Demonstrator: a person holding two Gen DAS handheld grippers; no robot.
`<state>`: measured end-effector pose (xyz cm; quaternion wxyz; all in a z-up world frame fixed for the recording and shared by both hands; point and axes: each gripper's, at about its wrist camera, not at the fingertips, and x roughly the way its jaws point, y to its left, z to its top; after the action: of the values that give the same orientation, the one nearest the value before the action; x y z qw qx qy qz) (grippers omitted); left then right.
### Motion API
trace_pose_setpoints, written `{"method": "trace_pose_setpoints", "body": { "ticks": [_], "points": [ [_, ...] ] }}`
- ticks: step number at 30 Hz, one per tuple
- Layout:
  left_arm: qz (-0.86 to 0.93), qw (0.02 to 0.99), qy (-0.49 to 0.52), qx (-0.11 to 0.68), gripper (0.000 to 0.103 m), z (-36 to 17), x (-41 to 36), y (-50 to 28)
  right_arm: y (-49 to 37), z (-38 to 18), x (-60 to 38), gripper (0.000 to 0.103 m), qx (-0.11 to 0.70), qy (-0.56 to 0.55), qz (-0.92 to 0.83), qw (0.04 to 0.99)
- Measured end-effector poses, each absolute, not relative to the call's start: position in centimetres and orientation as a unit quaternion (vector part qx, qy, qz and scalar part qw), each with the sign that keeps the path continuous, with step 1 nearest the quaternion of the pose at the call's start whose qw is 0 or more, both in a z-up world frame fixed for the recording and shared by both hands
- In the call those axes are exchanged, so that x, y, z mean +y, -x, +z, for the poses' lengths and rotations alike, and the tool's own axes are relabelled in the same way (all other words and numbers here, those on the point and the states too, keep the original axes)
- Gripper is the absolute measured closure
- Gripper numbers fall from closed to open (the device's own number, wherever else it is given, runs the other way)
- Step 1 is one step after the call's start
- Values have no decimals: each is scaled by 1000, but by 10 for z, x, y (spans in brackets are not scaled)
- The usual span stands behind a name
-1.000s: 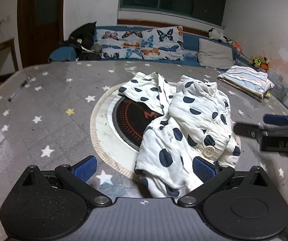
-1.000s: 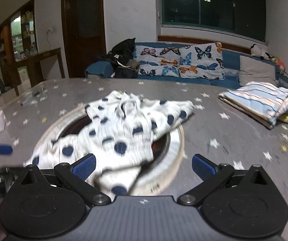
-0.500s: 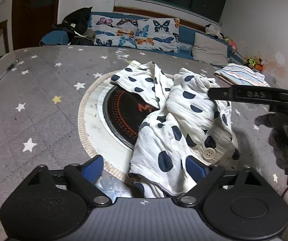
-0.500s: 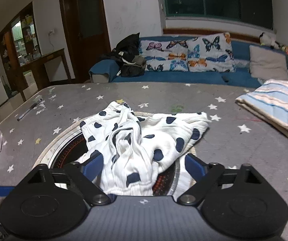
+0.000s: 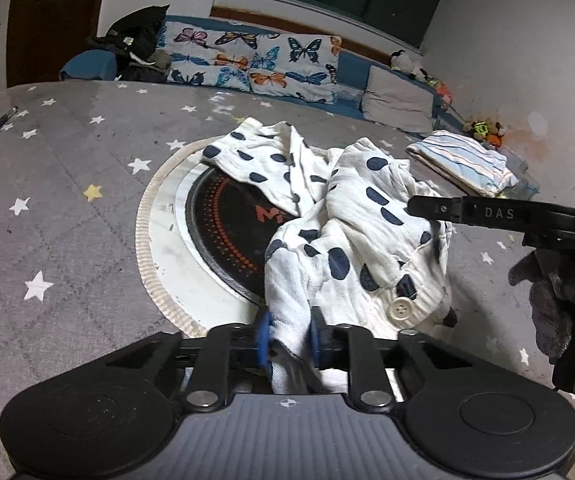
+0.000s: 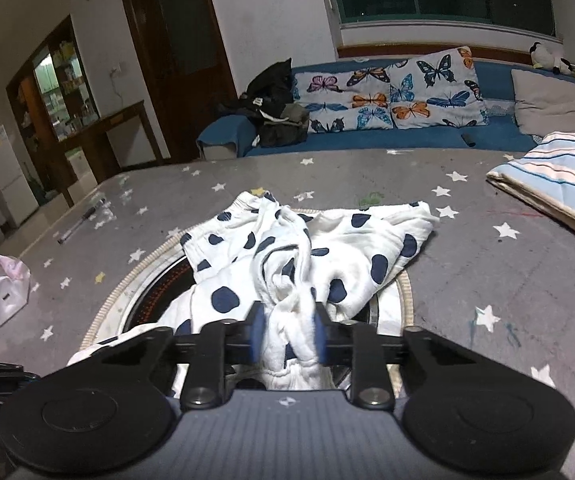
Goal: Fold clothes
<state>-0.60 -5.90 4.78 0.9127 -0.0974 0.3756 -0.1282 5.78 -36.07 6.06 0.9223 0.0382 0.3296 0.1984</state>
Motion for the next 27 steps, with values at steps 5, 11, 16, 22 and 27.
{"method": "trace_pose_setpoints", "body": {
  "ticks": [5,11,16,22,27],
  "points": [
    [-140,916,96,364,91,55,-57,12,-35,75,-371,93,309,-38,196,930],
    [-180,910,102,359,91,72,-55,32,6,92,-395,96,293,-33,186,937],
    [-224,901,90,361,91,86,-59,59,48,100,-418,96,297,-30,182,937],
    [-261,886,67,377,91,89,-63,92,94,91,-436,96,334,-17,187,923],
    [-294,869,47,395,87,85,-66,109,120,81,-445,96,371,-10,194,908]
  ]
}}
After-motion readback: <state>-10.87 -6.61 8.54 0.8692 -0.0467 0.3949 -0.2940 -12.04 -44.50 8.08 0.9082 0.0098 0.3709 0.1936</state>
